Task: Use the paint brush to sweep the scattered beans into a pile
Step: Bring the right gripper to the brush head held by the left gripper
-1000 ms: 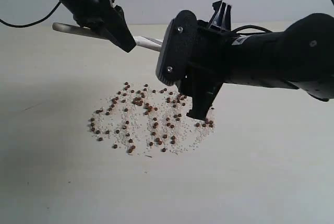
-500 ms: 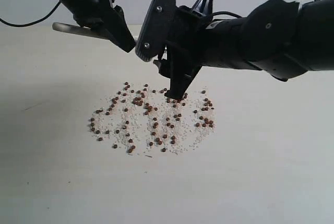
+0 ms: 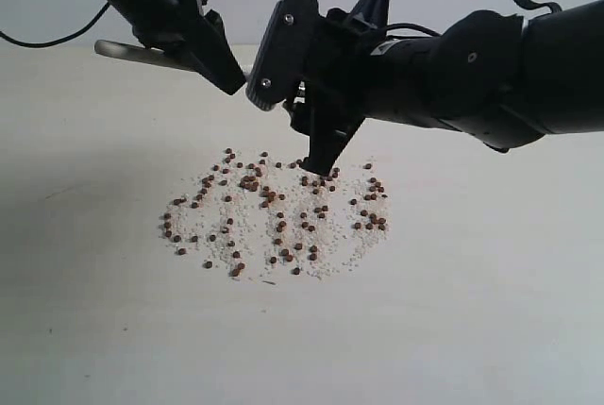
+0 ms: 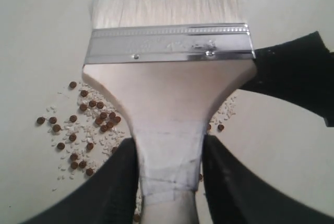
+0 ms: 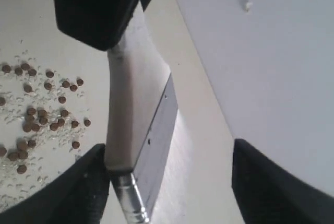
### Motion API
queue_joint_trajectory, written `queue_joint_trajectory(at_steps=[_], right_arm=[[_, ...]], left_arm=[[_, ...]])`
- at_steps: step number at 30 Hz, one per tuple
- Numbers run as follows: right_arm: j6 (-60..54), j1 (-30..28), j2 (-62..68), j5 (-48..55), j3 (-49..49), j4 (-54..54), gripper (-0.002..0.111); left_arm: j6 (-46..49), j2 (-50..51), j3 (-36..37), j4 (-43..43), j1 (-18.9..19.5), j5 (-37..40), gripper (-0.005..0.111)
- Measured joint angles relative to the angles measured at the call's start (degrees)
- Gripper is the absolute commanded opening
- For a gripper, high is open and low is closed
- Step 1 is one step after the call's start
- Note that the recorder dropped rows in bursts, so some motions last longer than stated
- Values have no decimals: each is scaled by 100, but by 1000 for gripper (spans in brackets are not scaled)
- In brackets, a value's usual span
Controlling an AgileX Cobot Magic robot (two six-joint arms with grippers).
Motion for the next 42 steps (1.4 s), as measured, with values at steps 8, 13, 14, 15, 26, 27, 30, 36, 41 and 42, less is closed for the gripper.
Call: queue_joint_trajectory(at_steps=[8, 13, 14, 15, 26, 27, 30, 36, 41, 42], right_arm=[[106, 0, 311, -159, -4, -385, 55], [1225, 0, 399, -599, -4, -1239, 55], [1614, 0, 399, -654, -4, -1558, 54], [1890, 0, 399, -665, -4, -1775, 51], [2451, 0, 411, -654, -4, -2211, 15], [2438, 0, 411, -654, -4, -2220, 9], [2351, 0, 411, -640, -4, -2305, 0], [2328, 0, 411, -640, -4, -2318, 0], [2328, 0, 411, -626, -4, -2318, 0], [2328, 0, 411, -608, -4, -2306, 0]], left_arm=[[22, 0, 0, 0, 0, 0, 0], [61, 0, 0, 0, 0, 0, 0], [61, 0, 0, 0, 0, 0, 0], [61, 0, 0, 0, 0, 0, 0], [69, 0, -14, -94, 0, -45, 0], [69, 0, -14, -106, 0, -45, 0], [69, 0, -14, -76, 0, -33, 0], [149, 0, -14, -65, 0, -33, 8], [214, 0, -14, -53, 0, -45, 55], [248, 0, -14, -53, 0, -79, 70]])
